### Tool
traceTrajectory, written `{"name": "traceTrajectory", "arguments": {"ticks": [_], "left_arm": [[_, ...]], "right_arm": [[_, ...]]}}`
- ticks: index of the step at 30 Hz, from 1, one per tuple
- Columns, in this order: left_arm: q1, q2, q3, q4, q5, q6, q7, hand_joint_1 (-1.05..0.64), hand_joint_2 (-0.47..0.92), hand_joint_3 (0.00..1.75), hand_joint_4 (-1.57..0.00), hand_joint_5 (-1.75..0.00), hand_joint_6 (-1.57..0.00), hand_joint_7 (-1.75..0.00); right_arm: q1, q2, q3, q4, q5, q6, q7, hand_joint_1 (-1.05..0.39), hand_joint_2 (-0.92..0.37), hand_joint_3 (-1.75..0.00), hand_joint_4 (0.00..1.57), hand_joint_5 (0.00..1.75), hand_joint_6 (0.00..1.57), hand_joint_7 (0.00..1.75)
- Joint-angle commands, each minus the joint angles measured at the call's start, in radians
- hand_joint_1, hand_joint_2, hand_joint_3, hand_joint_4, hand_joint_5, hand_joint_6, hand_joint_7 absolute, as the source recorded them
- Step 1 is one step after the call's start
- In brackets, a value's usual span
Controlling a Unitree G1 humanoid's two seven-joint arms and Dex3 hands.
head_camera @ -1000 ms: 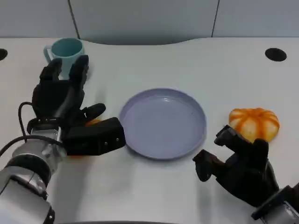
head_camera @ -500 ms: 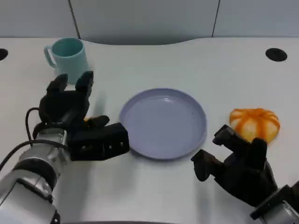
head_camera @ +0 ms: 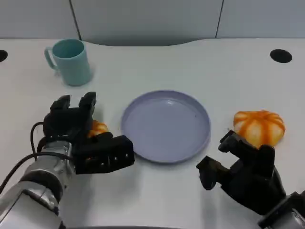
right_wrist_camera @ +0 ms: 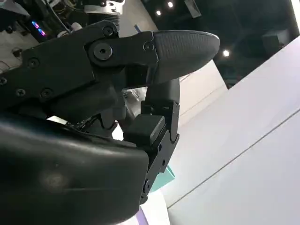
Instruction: Grasp the bread from the table and place it into the plate.
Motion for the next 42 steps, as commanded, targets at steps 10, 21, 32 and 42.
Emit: {"name": "traceTrajectory", "arguments": {"ticks": [10,21,32,42], "left_arm": [[0.046,-0.012,-0.001,0.012,0.005,0.061,-0.04,-1.05,0.92,0.84,0.0,0.0,0.0,0.0],[0.057,-0.013,0.015,0.013,-0.004,0.082,-0.07,-1.05,0.92,0.49,0.0,0.0,0.0,0.0],[0.067,-0.003,0.015,0.012,0.014,0.061,0.0,-1.05,-0.05,1.38,-0.97,-1.74,-0.93,-1.58],[0.07,0.022,0.054,0.009,-0.019,0.009,0.001,-1.05,0.07,1.51,-1.32,-1.75,-1.23,-1.54]], "right_arm": [[0.12,-0.025,-0.005,-0.135,0.037,0.029,-0.005,-0.76,-0.92,-0.35,0.87,1.46,0.8,1.0],[0.157,-0.011,0.003,-0.159,0.042,0.014,-0.039,-0.78,-0.92,-0.34,0.9,1.47,0.8,1.01],[0.133,-0.003,0.004,-0.117,0.041,-0.014,-0.025,-0.78,-0.92,-0.33,0.87,1.49,0.77,1.03],[0.122,-0.011,0.021,-0.148,0.04,0.034,-0.082,-0.78,-0.92,-0.31,0.89,1.47,0.8,1.04]]}}
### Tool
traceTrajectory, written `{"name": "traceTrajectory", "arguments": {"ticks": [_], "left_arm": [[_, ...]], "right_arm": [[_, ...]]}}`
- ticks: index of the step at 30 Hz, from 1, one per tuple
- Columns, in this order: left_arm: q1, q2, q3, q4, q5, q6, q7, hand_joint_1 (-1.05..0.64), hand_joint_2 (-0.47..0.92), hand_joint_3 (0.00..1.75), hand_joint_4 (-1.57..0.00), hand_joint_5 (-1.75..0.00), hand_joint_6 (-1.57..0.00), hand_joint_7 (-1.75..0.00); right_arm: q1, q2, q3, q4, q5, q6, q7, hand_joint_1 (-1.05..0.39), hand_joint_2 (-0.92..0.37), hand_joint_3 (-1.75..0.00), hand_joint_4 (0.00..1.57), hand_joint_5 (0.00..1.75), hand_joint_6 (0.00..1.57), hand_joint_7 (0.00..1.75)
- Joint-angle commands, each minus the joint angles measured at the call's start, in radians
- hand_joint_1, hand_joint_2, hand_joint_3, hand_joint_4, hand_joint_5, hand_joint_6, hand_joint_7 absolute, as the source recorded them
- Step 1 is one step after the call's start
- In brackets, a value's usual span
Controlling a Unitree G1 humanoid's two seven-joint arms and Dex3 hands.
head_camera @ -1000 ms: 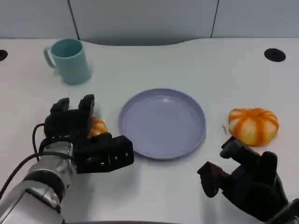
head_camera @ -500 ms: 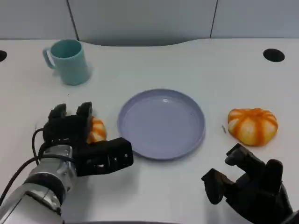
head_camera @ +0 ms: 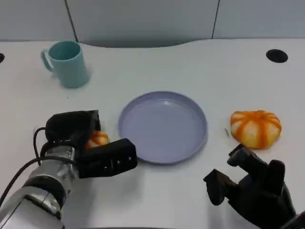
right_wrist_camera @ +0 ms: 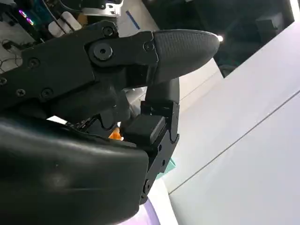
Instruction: Grasp the bread from the table and place it into the plate.
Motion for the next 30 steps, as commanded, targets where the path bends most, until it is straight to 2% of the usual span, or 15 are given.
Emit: {"name": "traceTrajectory", "arguments": {"ticks": [1,3,6,7,9,10,12,15,19,20,22,23,24,26,30], "left_arm": [[0.038,0.034,0.037,0.024,-0.032,-0.007,-0.026,-1.05,0.05,1.5,-1.13,-1.75,-1.1,-1.5],[0.031,0.043,0.066,0.021,-0.057,-0.029,-0.024,-1.05,0.04,1.5,-1.03,-1.75,-1.03,-1.48],[0.012,0.061,0.098,0.017,-0.084,-0.061,-0.006,-1.05,0.12,1.46,-1.01,-1.75,-0.98,-1.54],[0.004,0.067,0.099,0.016,-0.083,-0.066,0.003,-1.05,0.17,1.46,-1.0,-1.75,-0.91,-1.63],[-0.015,0.082,0.113,0.012,-0.095,-0.092,0.015,-1.05,0.2,1.45,-1.0,-1.75,-0.87,-1.69],[-0.026,0.091,0.123,0.01,-0.103,-0.109,0.022,-1.05,0.29,1.45,-0.85,-1.75,-0.79,-1.72],[-0.047,0.105,0.137,0.008,-0.109,-0.131,0.031,-1.05,0.38,1.4,-0.74,-1.75,-0.73,-1.74],[-0.079,0.123,0.136,0.005,-0.1,-0.154,0.059,-1.05,0.52,1.3,-0.82,-1.75,-0.66,-1.75],[-0.118,0.125,0.165,0.002,-0.13,-0.193,0.065,-1.05,0.55,1.25,-0.79,-1.75,-0.6,-1.75],[-0.128,0.12,0.18,-0.001,-0.146,-0.213,0.061,-1.05,0.65,1.03,-0.82,-1.75,-0.57,-1.75],[-0.145,0.104,0.21,-0.004,-0.176,-0.249,0.043,-1.05,0.74,0.84,-0.8,-1.75,-0.55,-1.75],[-0.152,0.095,0.221,-0.005,-0.189,-0.265,0.034,-1.05,0.84,0.64,-0.76,-1.75,-0.56,-1.72],[-0.158,0.083,0.232,-0.007,-0.201,-0.288,0.028,-1.05,0.88,0.55,-0.75,-1.75,-0.56,-1.7],[-0.168,0.058,0.251,-0.009,-0.224,-0.324,0.013,-1.05,0.91,0.45,-0.7,-1.74,-0.57,-1.65],[-0.172,0.047,0.268,-0.008,-0.24,-0.343,-0.006,-1.05,0.92,0.4,-0.68,-1.74,-0.59,-1.6]], "right_arm": [[-0.018,-0.011,0.002,-0.009,0.003,0.014,-0.02,-0.79,-0.92,-0.3,0.9,1.48,0.8,1.04],[-0.028,-0.009,0.001,0.0,0.001,0.011,-0.022,-0.79,-0.92,-0.29,0.9,1.48,0.81,1.03],[-0.042,-0.01,0.0,0.013,-0.001,0.008,-0.022,-0.78,-0.92,-0.29,0.9,1.47,0.81,1.03],[-0.046,-0.01,0.0,0.018,-0.003,0.006,-0.021,-0.79,-0.92,-0.29,0.91,1.47,0.81,1.02],[-0.055,-0.008,0.0,0.026,-0.009,-0.001,-0.026,-0.79,-0.92,-0.29,0.91,1.47,0.81,1.02],[-0.059,-0.006,0.0,0.029,-0.013,-0.005,-0.03,-0.78,-0.92,-0.3,0.92,1.48,0.82,1.03],[-0.071,-0.002,-0.001,0.044,-0.015,-0.019,-0.022,-0.77,-0.92,-0.33,0.9,1.5,0.81,1.03],[-0.083,-0.002,0.0,0.063,-0.014,-0.026,-0.014,-0.77,-0.92,-0.34,0.89,1.51,0.81,1.03],[-0.105,-0.001,0.001,0.091,-0.02,-0.037,-0.002,-0.78,-0.92,-0.35,0.89,1.5,0.81,1.03],[-0.109,0.001,0.002,0.094,-0.022,-0.038,-0.004,-0.78,-0.92,-0.34,0.89,1.5,0.82,1.03],[-0.119,0.005,0.002,0.104,-0.024,-0.046,0.0,-0.78,-0.92,-0.34,0.89,1.5,0.82,1.03],[-0.124,0.006,0.002,0.109,-0.025,-0.05,0.006,-0.78,-0.92,-0.34,0.89,1.5,0.82,1.03],[-0.129,0.005,0.003,0.112,-0.024,-0.047,0.008,-0.78,-0.92,-0.34,0.89,1.5,0.82,1.03],[-0.137,0.001,0.003,0.118,-0.019,-0.036,0.015,-0.78,-0.92,-0.33,0.9,1.49,0.82,1.02],[-0.141,-0.001,0.001,0.122,-0.018,-0.031,0.019,-0.78,-0.92,-0.33,0.9,1.48,0.82,1.01]]}}
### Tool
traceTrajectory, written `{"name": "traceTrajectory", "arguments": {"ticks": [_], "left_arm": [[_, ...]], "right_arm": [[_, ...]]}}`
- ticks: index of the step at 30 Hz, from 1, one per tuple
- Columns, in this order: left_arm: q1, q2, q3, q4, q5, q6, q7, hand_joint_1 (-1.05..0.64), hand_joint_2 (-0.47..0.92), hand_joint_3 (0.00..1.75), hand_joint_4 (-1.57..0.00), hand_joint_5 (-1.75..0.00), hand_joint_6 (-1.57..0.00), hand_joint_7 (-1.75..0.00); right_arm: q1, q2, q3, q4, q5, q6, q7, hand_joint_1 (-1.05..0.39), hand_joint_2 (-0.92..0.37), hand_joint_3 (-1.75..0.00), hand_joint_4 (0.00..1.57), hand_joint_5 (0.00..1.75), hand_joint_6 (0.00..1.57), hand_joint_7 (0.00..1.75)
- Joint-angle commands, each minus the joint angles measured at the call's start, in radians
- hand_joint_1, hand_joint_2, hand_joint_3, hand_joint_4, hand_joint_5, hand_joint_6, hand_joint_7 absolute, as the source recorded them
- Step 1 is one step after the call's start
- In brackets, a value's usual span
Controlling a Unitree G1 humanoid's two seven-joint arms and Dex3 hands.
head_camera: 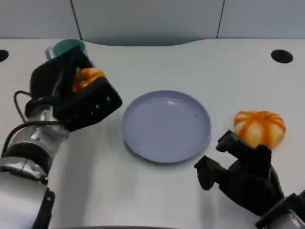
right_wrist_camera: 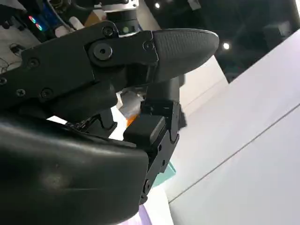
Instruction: Grasp the bread from the table and place it into the plate.
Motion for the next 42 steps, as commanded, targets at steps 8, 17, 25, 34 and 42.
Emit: {"name": "traceTrajectory", "arguments": {"ticks": [8,17,25,34,42], "left_arm": [[-0.046,-0.134,-0.075,-0.004,0.051,-0.097,-0.026,-1.05,0.92,0.29,-0.81,-1.63,-0.68,-1.36],[-0.022,-0.215,-0.134,0.003,0.094,-0.122,-0.036,-1.03,0.92,0.23,-0.84,-1.29,-0.79,-1.05],[-0.015,-0.244,-0.165,0.01,0.113,-0.089,-0.071,-1.03,0.92,0.22,-0.77,-1.16,-0.81,-0.94],[-0.058,-0.215,-0.407,0.021,0.343,0.132,-0.084,-1.05,0.92,0.65,0.0,-0.03,0.0,-0.02],[-0.068,-0.162,-0.418,0.016,0.339,0.15,-0.071,-1.05,0.92,0.76,0.0,0.0,0.0,0.0]], "right_arm": [[-0.042,-0.004,-0.003,0.04,-0.001,-0.022,0.039,-0.79,-0.92,-0.3,0.92,1.44,0.84,0.96],[-0.023,0.002,0.005,-0.015,0.011,0.035,0.006,-0.8,-0.92,-0.22,0.95,1.37,0.87,0.89],[-0.002,0.019,0.01,-0.052,0.007,0.022,-0.016,-0.79,-0.92,-0.23,0.96,1.38,0.87,0.87],[-0.009,0.016,0.008,-0.05,0.0,0.016,-0.014,-0.79,-0.92,-0.25,0.95,1.42,0.88,0.86],[-0.037,0.03,0.005,-0.002,-0.005,-0.021,0.004,-0.78,-0.92,-0.25,0.96,1.38,0.91,0.78]]}}
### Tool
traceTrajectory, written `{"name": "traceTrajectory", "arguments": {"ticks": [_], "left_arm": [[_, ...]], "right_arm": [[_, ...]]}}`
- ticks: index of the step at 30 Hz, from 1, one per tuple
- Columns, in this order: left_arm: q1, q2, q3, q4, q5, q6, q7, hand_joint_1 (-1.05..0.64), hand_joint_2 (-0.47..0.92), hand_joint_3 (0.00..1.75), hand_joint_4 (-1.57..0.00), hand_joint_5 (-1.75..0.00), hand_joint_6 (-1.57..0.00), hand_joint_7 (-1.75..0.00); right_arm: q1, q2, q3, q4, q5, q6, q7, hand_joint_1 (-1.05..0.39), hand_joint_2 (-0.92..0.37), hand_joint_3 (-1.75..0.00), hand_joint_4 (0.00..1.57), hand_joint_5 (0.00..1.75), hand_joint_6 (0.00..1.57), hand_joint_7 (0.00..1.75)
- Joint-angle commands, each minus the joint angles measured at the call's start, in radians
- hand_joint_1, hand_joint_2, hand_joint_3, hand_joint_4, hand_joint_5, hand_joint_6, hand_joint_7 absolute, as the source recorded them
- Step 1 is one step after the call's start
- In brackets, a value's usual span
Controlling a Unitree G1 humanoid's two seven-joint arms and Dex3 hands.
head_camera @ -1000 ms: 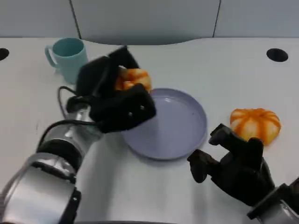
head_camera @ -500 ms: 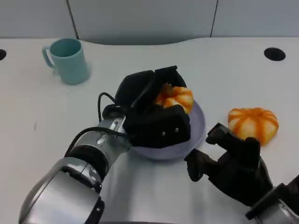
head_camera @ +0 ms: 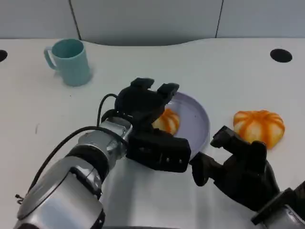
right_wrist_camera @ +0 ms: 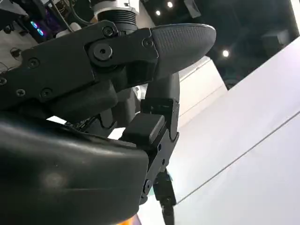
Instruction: Grasp the bread from the table and place it into the plate.
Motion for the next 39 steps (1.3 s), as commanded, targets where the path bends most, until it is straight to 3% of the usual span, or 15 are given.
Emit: {"name": "traceTrajectory", "arguments": {"ticks": [1,6,9,14,15,16,18,24,26,29,32,34,35,37,39], "left_arm": [[-0.027,0.058,0.013,-0.005,-0.014,-0.009,0.028,-1.05,0.92,0.77,0.0,0.0,0.0,0.0],[0.001,0.129,0.114,-0.016,-0.113,-0.086,0.081,-1.05,0.92,0.81,0.0,0.0,0.0,0.0],[0.026,0.174,0.257,-0.023,-0.262,-0.192,-0.011,-1.05,0.92,0.79,0.0,0.0,0.0,0.0],[0.074,0.203,0.624,-0.048,-0.688,-0.352,-0.499,-1.05,0.92,0.58,-0.1,-0.07,-0.1,-0.07],[0.078,0.197,0.683,-0.053,-0.758,-0.343,-0.582,-1.05,0.92,0.51,-0.16,-0.29,-0.17,-0.2],[0.082,0.19,0.753,-0.06,-0.843,-0.319,-0.676,-1.05,0.92,0.45,-0.06,-0.83,-0.08,-0.63],[0.095,0.179,0.881,-0.073,-0.999,-0.262,-0.857,-1.05,0.92,0.37,-0.01,-1.22,-0.02,-1.04],[0.143,0.199,1.16,-0.097,-1.341,0.056,-1.218,-1.05,0.92,0.21,-0.02,-1.46,0.0,-1.35],[0.162,0.207,1.22,-0.112,-1.413,0.141,-1.266,-1.05,0.92,0.14,-0.03,-1.5,-0.02,-1.38],[0.194,0.21,1.255,-0.142,-1.46,0.197,-1.307,-1.05,0.92,0.07,-0.11,-1.44,-0.15,-1.25],[0.228,0.203,1.264,-0.172,-1.477,0.234,-1.326,-1.05,0.88,0.01,-0.4,-1.14,-0.38,-0.98],[0.251,0.185,1.263,-0.194,-1.481,0.248,-1.318,-1.05,0.87,0.01,-0.46,-1.08,-0.42,-0.93],[0.27,0.168,1.26,-0.209,-1.481,0.25,-1.311,-1.05,0.84,0.01,-0.64,-0.97,-0.5,-0.9],[0.306,0.136,1.253,-0.237,-1.478,0.245,-1.308,-1.05,0.82,0.01,-0.79,-0.9,-0.57,-0.88],[0.323,0.123,1.249,-0.254,-1.477,0.243,-1.308,-1.05,0.82,0.01,-0.83,-0.88,-0.6,-0.88]], "right_arm": [[-0.024,0.003,-0.005,0.026,-0.002,-0.034,0.011,-0.78,-0.92,-0.26,0.96,1.38,0.92,0.78],[-0.038,0.021,0.002,0.055,-0.007,-0.037,-0.001,-0.79,-0.92,-0.28,0.95,1.36,0.91,0.79],[-0.038,0.032,0.014,0.039,-0.014,-0.008,-0.044,-0.82,-0.92,-0.23,0.96,1.38,0.92,0.79],[-0.049,0.051,0.021,0.04,-0.019,-0.006,-0.072,-0.8,-0.92,-0.24,0.96,1.4,0.93,0.8],[-0.05,0.054,0.022,0.041,-0.02,-0.009,-0.074,-0.8,-0.92,-0.25,0.96,1.41,0.93,0.8],[-0.05,0.06,0.023,0.041,-0.022,-0.014,-0.079,-0.8,-0.92,-0.25,0.95,1.41,0.93,0.8],[-0.046,0.07,0.029,0.034,-0.033,-0.024,-0.094,-0.8,-0.92,-0.25,0.96,1.42,0.93,0.81],[-0.045,0.079,0.04,0.04,-0.05,-0.047,-0.091,-0.8,-0.92,-0.29,0.94,1.43,0.91,0.83],[-0.046,0.081,0.041,0.047,-0.051,-0.053,-0.083,-0.8,-0.92,-0.33,0.94,1.44,0.91,0.87],[-0.047,0.083,0.04,0.052,-0.047,-0.051,-0.085,-0.8,-0.92,-0.32,0.94,1.44,0.9,0.89],[-0.054,0.08,0.038,0.062,-0.049,-0.058,-0.082,-0.81,-0.92,-0.31,0.94,1.44,0.89,0.91],[-0.06,0.077,0.034,0.067,-0.043,-0.05,-0.082,-0.81,-0.92,-0.3,0.94,1.45,0.89,0.91],[-0.065,0.073,0.03,0.07,-0.041,-0.046,-0.083,-0.81,-0.92,-0.29,0.93,1.45,0.88,0.91],[-0.071,0.067,0.025,0.069,-0.042,-0.046,-0.087,-0.8,-0.92,-0.31,0.93,1.46,0.88,0.92],[-0.072,0.065,0.023,0.067,-0.045,-0.047,-0.087,-0.8,-0.92,-0.32,0.92,1.47,0.87,0.93]]}}
